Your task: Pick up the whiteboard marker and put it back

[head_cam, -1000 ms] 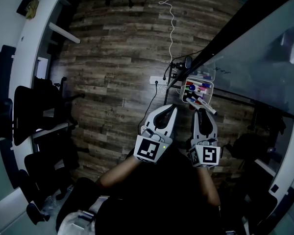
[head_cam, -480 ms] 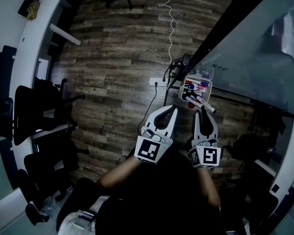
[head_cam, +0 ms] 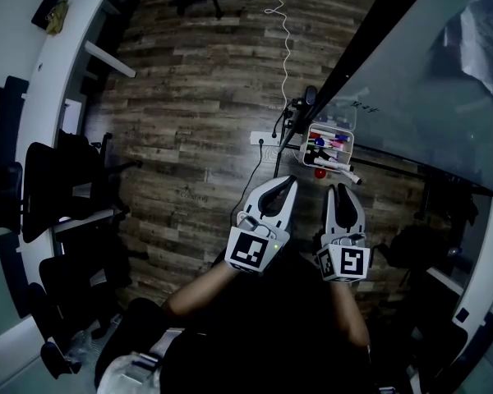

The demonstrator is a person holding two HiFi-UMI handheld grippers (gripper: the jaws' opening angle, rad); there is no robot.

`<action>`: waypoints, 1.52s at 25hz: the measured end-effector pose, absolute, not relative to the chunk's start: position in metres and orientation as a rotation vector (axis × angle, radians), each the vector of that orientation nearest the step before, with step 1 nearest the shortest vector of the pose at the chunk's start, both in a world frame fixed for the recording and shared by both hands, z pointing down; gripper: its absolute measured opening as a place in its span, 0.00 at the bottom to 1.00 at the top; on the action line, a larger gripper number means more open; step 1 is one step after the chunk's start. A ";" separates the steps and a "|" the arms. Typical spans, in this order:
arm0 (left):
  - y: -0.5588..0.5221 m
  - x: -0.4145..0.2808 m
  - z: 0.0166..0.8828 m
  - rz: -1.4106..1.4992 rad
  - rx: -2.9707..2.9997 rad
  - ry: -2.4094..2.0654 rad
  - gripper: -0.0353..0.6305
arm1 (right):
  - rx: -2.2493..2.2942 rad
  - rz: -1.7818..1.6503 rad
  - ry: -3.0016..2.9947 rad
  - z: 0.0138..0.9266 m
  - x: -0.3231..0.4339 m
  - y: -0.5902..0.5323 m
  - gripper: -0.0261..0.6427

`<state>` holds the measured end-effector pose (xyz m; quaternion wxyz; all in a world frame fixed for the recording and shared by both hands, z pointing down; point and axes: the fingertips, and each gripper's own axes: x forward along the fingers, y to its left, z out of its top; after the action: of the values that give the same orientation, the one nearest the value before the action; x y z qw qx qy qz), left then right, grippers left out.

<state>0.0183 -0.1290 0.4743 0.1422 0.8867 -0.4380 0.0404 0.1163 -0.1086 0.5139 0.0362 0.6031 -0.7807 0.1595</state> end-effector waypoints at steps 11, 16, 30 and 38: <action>-0.119 0.018 0.470 0.110 2.574 -1.271 0.06 | 1.881 0.487 -2.356 0.511 0.119 -0.100 0.06; -0.116 0.015 0.464 0.056 2.554 -1.279 0.06 | 1.867 0.447 -2.384 0.502 0.113 -0.099 0.06; -0.076 0.017 0.443 0.010 2.605 -1.311 0.06 | 1.914 0.340 -2.442 0.457 0.120 -0.064 0.06; -0.039 0.023 0.431 0.001 2.634 -1.336 0.06 | 1.926 0.298 -2.497 0.432 0.126 -0.024 0.06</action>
<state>0.0228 -0.0386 0.4305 0.0939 0.8879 -0.4504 0.0002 0.1257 -0.0239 0.4318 -0.0131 0.6080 -0.7882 0.0941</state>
